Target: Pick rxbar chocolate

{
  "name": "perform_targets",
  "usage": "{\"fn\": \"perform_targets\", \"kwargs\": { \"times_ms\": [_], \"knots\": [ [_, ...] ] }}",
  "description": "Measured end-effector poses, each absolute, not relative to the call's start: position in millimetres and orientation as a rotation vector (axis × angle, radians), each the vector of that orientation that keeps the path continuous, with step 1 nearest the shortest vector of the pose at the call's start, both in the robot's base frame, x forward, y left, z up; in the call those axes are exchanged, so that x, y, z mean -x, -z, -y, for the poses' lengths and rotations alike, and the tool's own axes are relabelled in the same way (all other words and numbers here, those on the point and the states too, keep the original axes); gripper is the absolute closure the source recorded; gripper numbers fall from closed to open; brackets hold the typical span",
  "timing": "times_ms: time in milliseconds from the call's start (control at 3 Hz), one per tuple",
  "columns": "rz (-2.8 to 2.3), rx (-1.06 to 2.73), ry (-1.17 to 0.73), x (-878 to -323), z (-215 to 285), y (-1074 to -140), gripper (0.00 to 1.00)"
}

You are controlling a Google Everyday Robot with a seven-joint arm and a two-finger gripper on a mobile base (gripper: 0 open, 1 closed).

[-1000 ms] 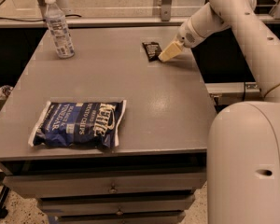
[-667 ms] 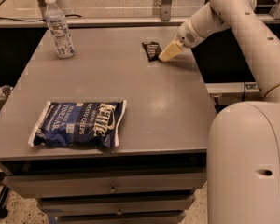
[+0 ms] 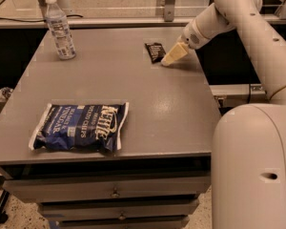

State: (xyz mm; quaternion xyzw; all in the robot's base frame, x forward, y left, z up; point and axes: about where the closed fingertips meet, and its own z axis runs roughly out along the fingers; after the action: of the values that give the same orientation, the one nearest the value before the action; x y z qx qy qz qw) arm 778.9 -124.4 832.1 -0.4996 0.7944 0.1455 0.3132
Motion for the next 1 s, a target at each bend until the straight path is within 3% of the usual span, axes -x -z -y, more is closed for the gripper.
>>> {"fn": "perform_targets", "kwargs": {
  "times_ms": [1000],
  "knots": [
    [-2.118, 1.291, -0.462, -754, 97, -844, 0.0]
  ]
}}
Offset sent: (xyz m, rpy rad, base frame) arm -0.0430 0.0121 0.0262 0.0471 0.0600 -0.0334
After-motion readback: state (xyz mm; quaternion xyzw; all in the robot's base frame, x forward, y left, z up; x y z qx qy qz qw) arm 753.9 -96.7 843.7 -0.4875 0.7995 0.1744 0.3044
